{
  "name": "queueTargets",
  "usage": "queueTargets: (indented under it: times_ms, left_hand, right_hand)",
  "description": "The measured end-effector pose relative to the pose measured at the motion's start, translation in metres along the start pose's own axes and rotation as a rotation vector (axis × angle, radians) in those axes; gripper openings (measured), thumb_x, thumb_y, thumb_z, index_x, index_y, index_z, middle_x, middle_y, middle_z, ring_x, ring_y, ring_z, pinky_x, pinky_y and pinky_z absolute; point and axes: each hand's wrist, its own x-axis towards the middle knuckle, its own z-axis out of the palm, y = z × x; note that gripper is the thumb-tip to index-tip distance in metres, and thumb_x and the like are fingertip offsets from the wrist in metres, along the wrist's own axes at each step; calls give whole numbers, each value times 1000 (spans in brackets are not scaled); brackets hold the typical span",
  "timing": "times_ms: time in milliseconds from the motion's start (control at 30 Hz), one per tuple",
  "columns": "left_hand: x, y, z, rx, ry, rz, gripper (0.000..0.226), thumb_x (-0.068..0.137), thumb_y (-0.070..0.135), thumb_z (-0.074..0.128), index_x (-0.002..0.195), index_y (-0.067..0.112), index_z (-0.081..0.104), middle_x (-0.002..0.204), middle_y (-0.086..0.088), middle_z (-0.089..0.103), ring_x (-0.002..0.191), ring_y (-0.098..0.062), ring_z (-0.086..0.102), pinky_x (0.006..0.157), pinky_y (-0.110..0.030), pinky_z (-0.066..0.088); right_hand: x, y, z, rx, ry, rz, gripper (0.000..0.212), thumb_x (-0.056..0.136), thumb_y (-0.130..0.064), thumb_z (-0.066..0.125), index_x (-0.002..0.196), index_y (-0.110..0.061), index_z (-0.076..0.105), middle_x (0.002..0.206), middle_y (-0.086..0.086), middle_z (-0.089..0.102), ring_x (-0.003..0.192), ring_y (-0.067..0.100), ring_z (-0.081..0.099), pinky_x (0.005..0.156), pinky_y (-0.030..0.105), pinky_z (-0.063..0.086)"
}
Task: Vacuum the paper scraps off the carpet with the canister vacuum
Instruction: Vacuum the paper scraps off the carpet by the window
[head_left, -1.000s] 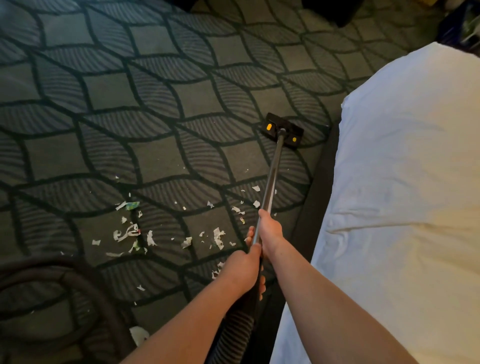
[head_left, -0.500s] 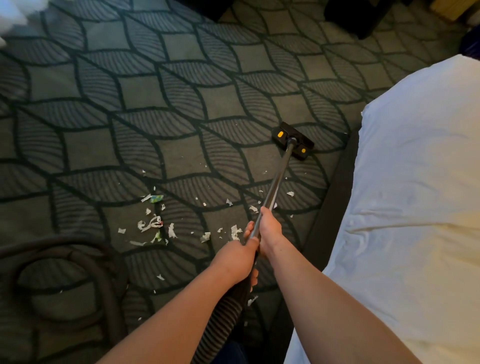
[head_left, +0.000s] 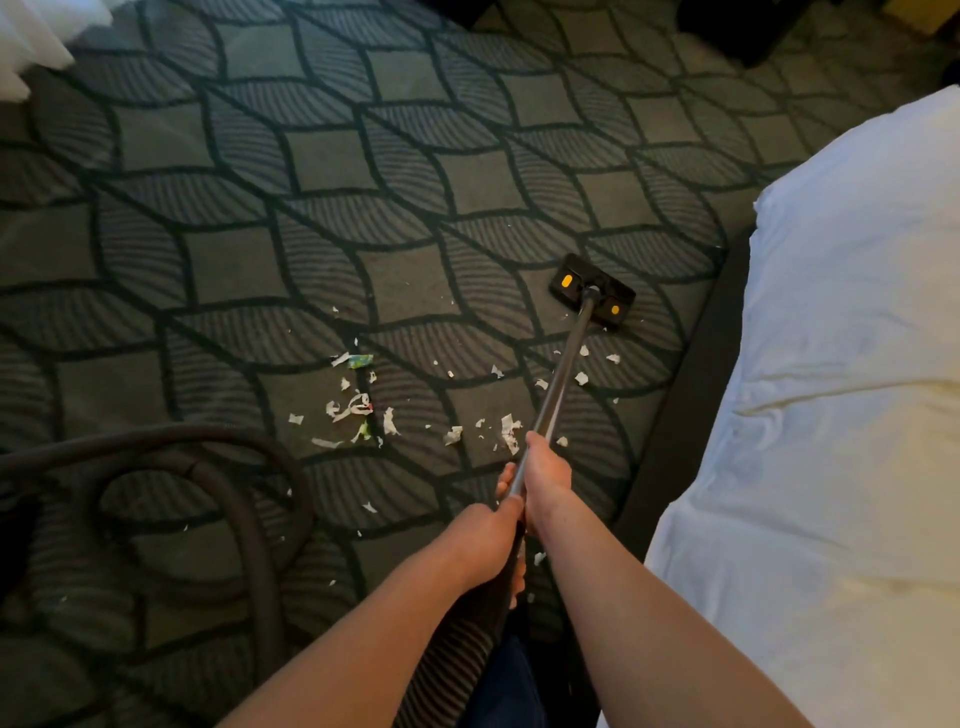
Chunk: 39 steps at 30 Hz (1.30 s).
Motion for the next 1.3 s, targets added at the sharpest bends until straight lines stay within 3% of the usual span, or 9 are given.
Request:
queueTargets:
  times_ms: [133, 300, 567, 767, 967, 1067, 1233, 1300]
  left_hand:
    - [-22, -27, 3, -43, -42, -8, 52, 101, 49, 33, 94, 4, 59, 68, -8, 61, 50, -17, 59, 46, -26, 50]
    - [-54, -42, 11, -98, -72, -39, 49, 102, 44, 33, 109, 1, 56, 62, -10, 59, 45, -18, 57, 43, -25, 50]
    - [-88, -66, 23, -133, -96, -85, 45, 102, 45, 32, 98, 5, 54, 64, -9, 54, 49, -19, 54, 42, -24, 48]
    - [-118, -84, 24, -123, -107, -98, 48, 103, 46, 28, 101, 4, 51, 67, -8, 53, 51, -17, 52, 39, -20, 47]
    - [-138, -97, 24, -121, -114, -107, 48, 103, 44, 30, 88, 5, 52, 62, -8, 52, 45, -17, 52, 38, -20, 47]
    - [-144, -110, 28, -86, -108, -133, 51, 102, 47, 29, 88, 5, 54, 60, -7, 54, 43, -17, 53, 41, -22, 47]
    - [-148, -109, 42, -93, -55, -157, 65, 97, 63, 24, 84, 7, 53, 57, -6, 51, 33, -15, 51, 36, -19, 44]
    - [-145, -107, 46, -86, -43, -176, 68, 95, 67, 23, 85, 7, 54, 58, -6, 53, 37, -16, 53, 39, -22, 46]
  right_hand:
    - [-19, 27, -9, 0, -5, 6, 31, 99, -37, 53, 113, -10, 55, 75, 4, 54, 54, 11, 50, 42, 21, 45]
    - [-40, 49, -21, 1, -25, -2, 33, 99, -34, 53, 120, -8, 55, 77, 5, 54, 56, 11, 51, 43, 22, 45]
    - [-63, 73, -35, -36, -12, 14, 28, 99, -32, 54, 119, -12, 51, 87, 8, 54, 64, 13, 51, 47, 24, 45]
    - [-84, 98, -45, -19, -60, 41, 33, 98, -33, 57, 123, -13, 50, 94, 9, 54, 68, 14, 54, 52, 24, 48]
    - [-104, 113, -48, -49, -62, 63, 37, 96, -36, 58, 124, -13, 52, 95, 9, 59, 70, 16, 58, 57, 27, 50]
    - [-112, 125, -50, -57, -62, 65, 36, 98, -35, 55, 125, -11, 52, 89, 8, 57, 65, 14, 56, 58, 26, 51]
    - [-117, 127, -64, -57, -106, 99, 45, 98, -38, 56, 132, -11, 50, 96, 9, 59, 75, 17, 60, 81, 33, 57]
    - [-118, 125, -71, -16, -157, 132, 47, 97, -38, 57, 135, -12, 49, 99, 10, 60, 80, 18, 61, 74, 33, 56]
